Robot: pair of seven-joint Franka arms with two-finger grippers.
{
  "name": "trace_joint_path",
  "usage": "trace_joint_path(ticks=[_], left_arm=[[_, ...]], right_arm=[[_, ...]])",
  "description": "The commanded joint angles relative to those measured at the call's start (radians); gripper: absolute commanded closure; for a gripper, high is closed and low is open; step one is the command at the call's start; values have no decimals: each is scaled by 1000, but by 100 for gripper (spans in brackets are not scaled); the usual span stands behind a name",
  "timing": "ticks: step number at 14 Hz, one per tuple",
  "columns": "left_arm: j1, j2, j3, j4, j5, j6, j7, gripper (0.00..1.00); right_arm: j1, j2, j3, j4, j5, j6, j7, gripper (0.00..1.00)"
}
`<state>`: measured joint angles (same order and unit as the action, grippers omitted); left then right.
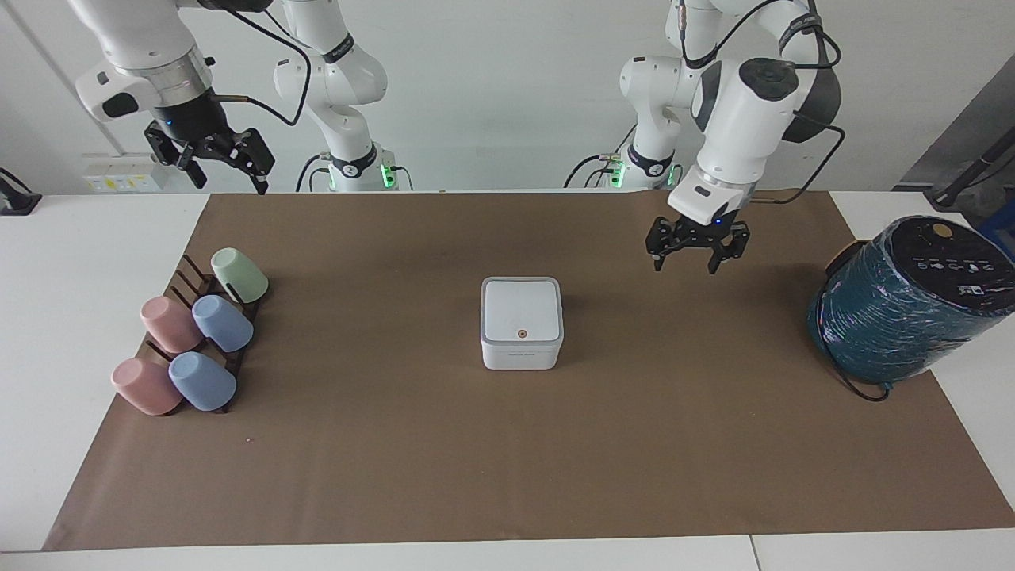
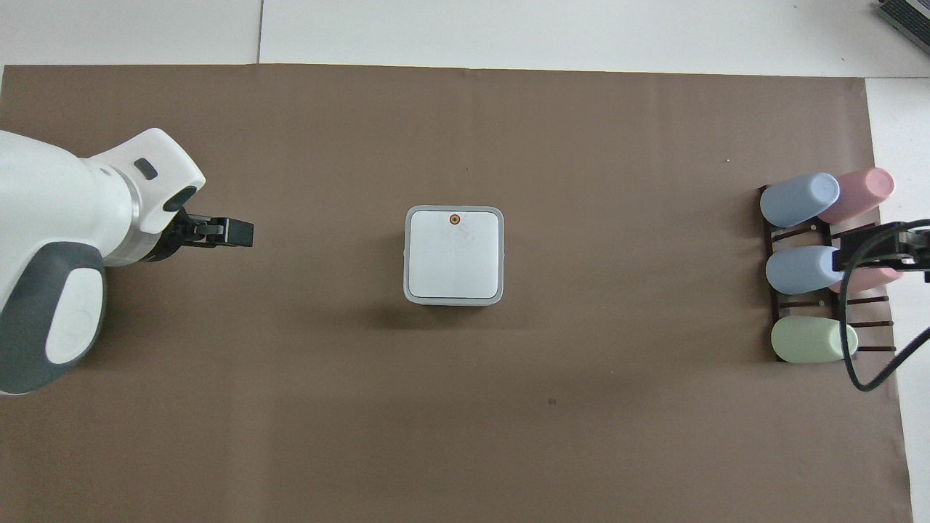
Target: Close trash can lid
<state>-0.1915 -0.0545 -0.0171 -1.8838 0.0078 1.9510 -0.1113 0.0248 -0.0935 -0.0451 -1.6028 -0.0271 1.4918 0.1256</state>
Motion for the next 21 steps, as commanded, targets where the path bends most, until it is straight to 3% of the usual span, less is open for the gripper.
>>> trace_joint_path(ticks=[1, 6, 11, 15, 18, 21], left_arm=[[49, -5, -7, 98, -5, -111, 69, 0], [113, 10, -6, 277, -42, -296, 134, 0], [173, 94, 0, 462, -54, -467, 174, 0], [178, 41, 12, 439, -51, -524, 222, 0], [167, -4, 16, 355, -49, -523, 210, 0], [165, -7, 16, 347, -49, -523, 203, 0]], right_arm=[[0, -6, -1, 4, 4, -12, -12, 0], [0, -6, -1, 4, 4, -12, -12, 0], [0, -6, -1, 4, 3, -12, -12, 0], [0, -6, -1, 4, 4, -12, -12, 0], [0, -6, -1, 4, 4, -12, -12, 0], [0, -6, -1, 4, 3, -12, -12, 0]])
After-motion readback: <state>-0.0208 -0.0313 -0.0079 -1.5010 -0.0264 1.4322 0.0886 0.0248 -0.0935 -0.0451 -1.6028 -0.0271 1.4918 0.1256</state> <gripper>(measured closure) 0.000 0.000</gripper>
